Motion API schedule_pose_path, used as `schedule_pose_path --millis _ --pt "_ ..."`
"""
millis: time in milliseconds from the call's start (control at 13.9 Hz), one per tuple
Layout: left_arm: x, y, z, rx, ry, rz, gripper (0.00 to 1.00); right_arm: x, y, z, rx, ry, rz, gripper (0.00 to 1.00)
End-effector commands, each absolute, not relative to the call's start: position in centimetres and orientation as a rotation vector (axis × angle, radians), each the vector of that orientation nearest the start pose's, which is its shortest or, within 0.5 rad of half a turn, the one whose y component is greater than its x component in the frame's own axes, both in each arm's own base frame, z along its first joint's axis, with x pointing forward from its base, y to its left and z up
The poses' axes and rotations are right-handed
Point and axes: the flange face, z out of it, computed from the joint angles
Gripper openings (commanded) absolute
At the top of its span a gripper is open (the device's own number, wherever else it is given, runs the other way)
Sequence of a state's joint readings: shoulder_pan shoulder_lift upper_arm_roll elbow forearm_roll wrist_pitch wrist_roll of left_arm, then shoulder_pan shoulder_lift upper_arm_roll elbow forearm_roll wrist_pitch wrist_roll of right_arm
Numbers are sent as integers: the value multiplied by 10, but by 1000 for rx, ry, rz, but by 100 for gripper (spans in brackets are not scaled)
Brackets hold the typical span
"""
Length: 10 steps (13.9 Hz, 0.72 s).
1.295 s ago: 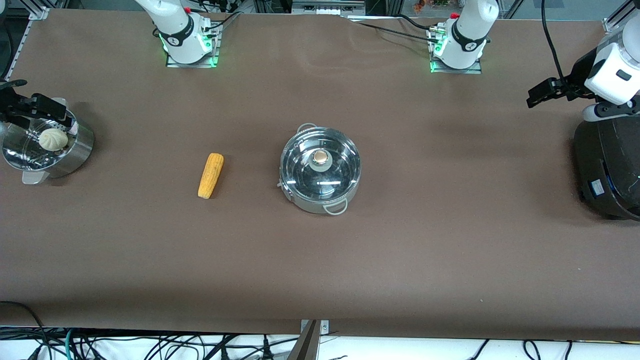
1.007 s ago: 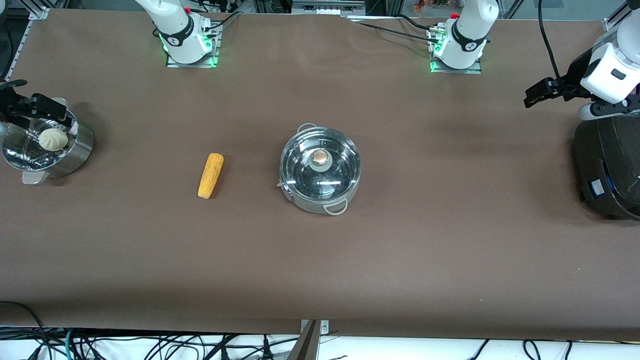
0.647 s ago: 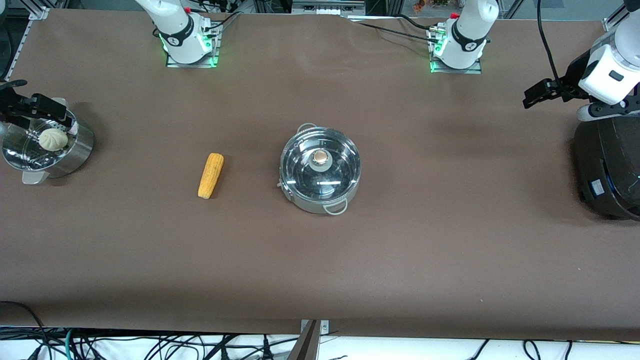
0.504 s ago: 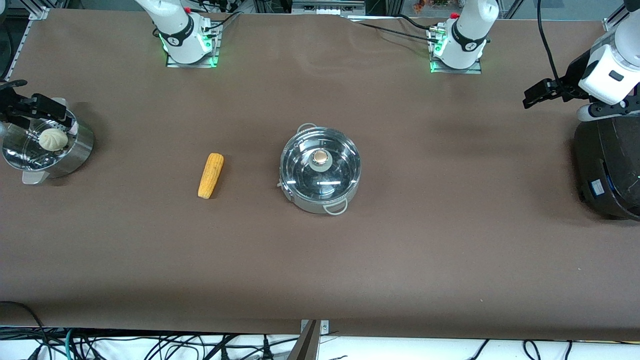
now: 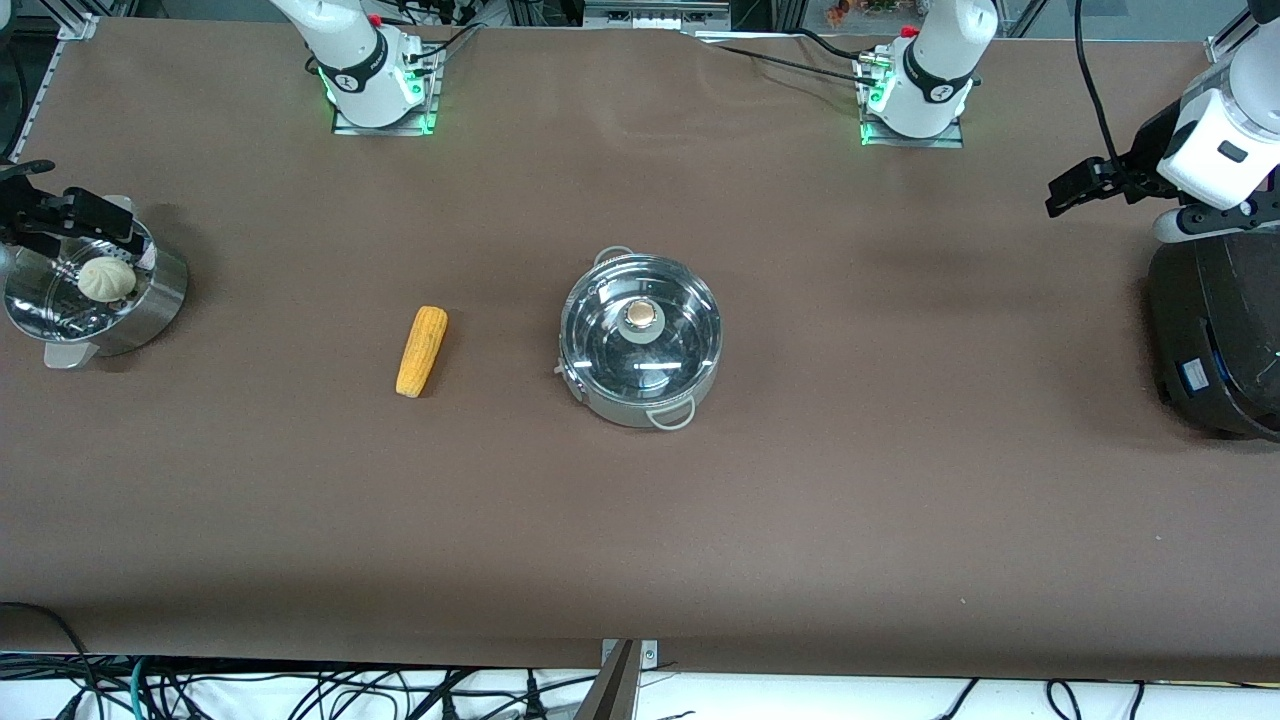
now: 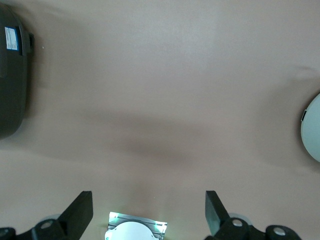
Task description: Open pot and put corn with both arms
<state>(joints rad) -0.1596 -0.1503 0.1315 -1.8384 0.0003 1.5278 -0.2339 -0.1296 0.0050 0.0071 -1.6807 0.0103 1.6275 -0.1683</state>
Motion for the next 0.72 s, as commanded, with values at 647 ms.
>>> schedule_pose_path --millis 647 --pt "488 -8 577 -3099 -303 237 99 581 47 466 -3082 -181 403 100"
